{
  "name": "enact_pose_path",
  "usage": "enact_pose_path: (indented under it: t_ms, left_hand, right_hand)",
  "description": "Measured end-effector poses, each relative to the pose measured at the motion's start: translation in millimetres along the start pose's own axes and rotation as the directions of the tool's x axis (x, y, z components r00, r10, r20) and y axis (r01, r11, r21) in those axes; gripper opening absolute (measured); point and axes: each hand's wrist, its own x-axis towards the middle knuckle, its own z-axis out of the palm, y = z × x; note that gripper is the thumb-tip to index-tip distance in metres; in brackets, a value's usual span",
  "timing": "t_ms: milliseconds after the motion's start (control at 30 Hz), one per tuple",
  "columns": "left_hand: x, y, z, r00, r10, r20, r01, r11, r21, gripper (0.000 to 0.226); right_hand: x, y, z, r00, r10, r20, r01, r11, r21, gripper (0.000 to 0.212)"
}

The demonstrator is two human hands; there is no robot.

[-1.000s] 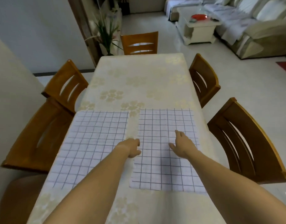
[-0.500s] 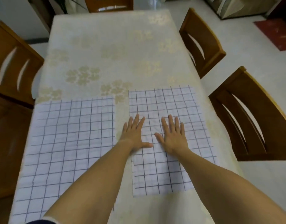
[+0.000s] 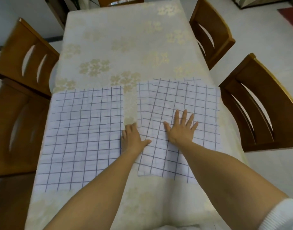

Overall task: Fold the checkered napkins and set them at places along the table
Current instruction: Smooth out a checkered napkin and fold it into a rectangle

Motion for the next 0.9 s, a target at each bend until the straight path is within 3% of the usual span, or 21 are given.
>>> enact_pose_path:
  t_ms: [133, 200, 300, 367, 467, 533, 633, 733, 833, 900]
  left_hand:
    - [-6, -6, -3, 0.992, -0.103, 0.076, 0.115, 0.978, -0.174, 0.097]
    - [-11, -9, -6, 0.981, -0.129, 0.144, 0.154, 0.971, -0.182, 0.095]
    - [-16, -11, -14, 0.978, -0.102, 0.18, 0.128, 0.982, -0.14, 0.054]
    - [-17, -13, -19, 0.979, -0.063, 0.193, 0.097, 0.98, -0.173, 0.039]
    - [-13, -19, -29, 0.99, -0.018, 0.137, 0.051, 0.968, -0.245, 0.032]
    - [-11, -26, -41, 0.995, 0.008, 0.103, 0.023, 0.956, -0.294, 0.027]
    - [-4, -41, -60, 0.989, 0.091, 0.116, -0.064, 0.975, -0.213, 0.017]
    - [2, -56, -81, 0.996, 0.094, 0.007, -0.092, 0.987, -0.134, 0.014]
    - [4, -67, -87, 0.952, 0.136, -0.275, -0.107, 0.987, 0.12, 0.049]
    - [-6, -65, -80, 0.916, 0.136, -0.377, -0.102, 0.989, 0.11, 0.061]
  right_hand:
    - [-15, -9, 3, 0.994, 0.098, 0.057, -0.102, 0.992, 0.08, 0.085]
    - [-19, -9, 4, 0.988, 0.126, 0.088, -0.134, 0.987, 0.092, 0.086]
    - [-24, -5, 4, 0.99, 0.114, 0.087, -0.123, 0.987, 0.106, 0.082]
    - [-30, 0, 4, 0.996, 0.077, 0.042, -0.081, 0.992, 0.101, 0.08]
    - [-40, 6, 6, 0.995, -0.071, -0.068, 0.072, 0.997, 0.015, 0.074]
    - [-44, 10, 8, 0.958, -0.264, -0.112, 0.253, 0.962, -0.101, 0.072]
    - [-48, 11, 12, 0.857, -0.516, 0.003, 0.5, 0.829, -0.251, 0.071]
    - [-52, -1, 19, 0.764, -0.639, 0.091, 0.629, 0.704, -0.33, 0.073]
    - [-57, -20, 28, 0.702, -0.695, 0.153, 0.694, 0.62, -0.366, 0.074]
    - [-62, -33, 34, 0.706, -0.688, 0.165, 0.693, 0.626, -0.357, 0.074]
